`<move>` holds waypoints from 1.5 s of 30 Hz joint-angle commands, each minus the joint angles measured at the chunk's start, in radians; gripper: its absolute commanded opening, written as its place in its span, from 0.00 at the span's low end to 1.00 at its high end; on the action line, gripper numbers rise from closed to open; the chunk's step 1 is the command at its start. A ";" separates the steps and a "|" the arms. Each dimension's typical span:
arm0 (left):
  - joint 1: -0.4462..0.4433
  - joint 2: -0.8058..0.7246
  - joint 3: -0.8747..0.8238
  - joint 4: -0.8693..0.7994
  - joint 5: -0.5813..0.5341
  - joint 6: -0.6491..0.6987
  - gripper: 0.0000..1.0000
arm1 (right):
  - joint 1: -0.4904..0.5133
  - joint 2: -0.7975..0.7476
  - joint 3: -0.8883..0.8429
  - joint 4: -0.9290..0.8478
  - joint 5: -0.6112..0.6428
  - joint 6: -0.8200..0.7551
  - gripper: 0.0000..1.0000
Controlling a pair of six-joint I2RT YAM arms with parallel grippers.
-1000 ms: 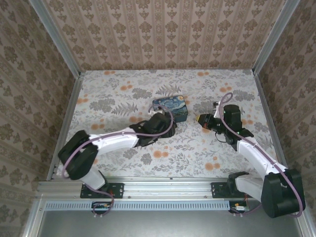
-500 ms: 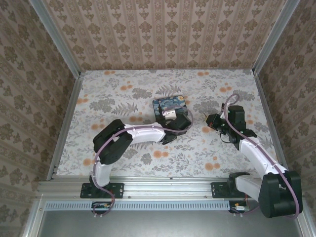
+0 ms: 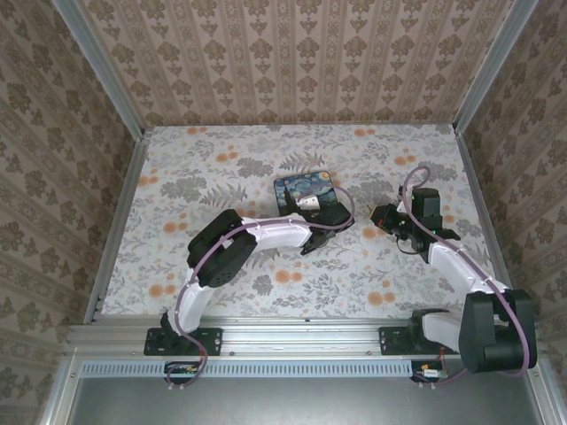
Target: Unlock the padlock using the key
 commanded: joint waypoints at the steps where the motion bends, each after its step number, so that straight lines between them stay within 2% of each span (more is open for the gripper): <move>1: 0.013 0.022 0.041 -0.065 -0.026 -0.007 0.44 | -0.003 0.020 -0.015 0.055 -0.052 0.008 0.00; 7: 0.043 0.020 0.009 -0.029 0.053 0.031 0.39 | -0.002 0.039 -0.033 0.074 -0.083 0.008 0.00; 11: 0.051 0.010 -0.002 -0.029 0.072 0.057 0.31 | 0.000 0.036 -0.034 0.070 -0.089 0.003 0.00; 14: 0.058 -0.011 -0.013 -0.010 0.128 0.112 0.27 | 0.011 0.039 -0.028 0.056 -0.104 -0.001 0.00; 18: 0.094 -0.061 -0.038 0.037 0.295 0.247 0.20 | 0.062 0.042 -0.030 0.026 -0.120 -0.005 0.00; 20: 0.131 -0.085 -0.051 0.060 0.432 0.297 0.15 | 0.096 0.042 -0.038 0.004 -0.104 0.000 0.00; 23: 0.182 -0.112 -0.078 0.090 0.595 0.308 0.06 | 0.132 0.036 -0.056 -0.011 -0.101 0.027 0.00; 27: 0.216 -0.150 -0.063 0.056 0.729 0.317 0.04 | 0.196 0.008 -0.087 0.003 -0.091 0.070 0.00; 31: 0.244 -0.181 -0.030 -0.007 0.856 0.295 0.04 | 0.252 0.001 -0.135 0.088 -0.076 0.134 0.00; 36: 0.288 -0.230 -0.071 0.019 1.024 0.198 0.02 | 0.341 0.011 -0.192 0.273 -0.035 0.206 0.00; 40: 0.313 -0.274 -0.111 0.057 1.089 0.123 0.02 | 0.361 0.030 -0.222 0.351 0.002 0.224 0.00; 45: 0.318 -0.298 -0.145 0.121 1.137 0.023 0.01 | 0.361 0.047 -0.250 0.504 0.016 0.351 0.00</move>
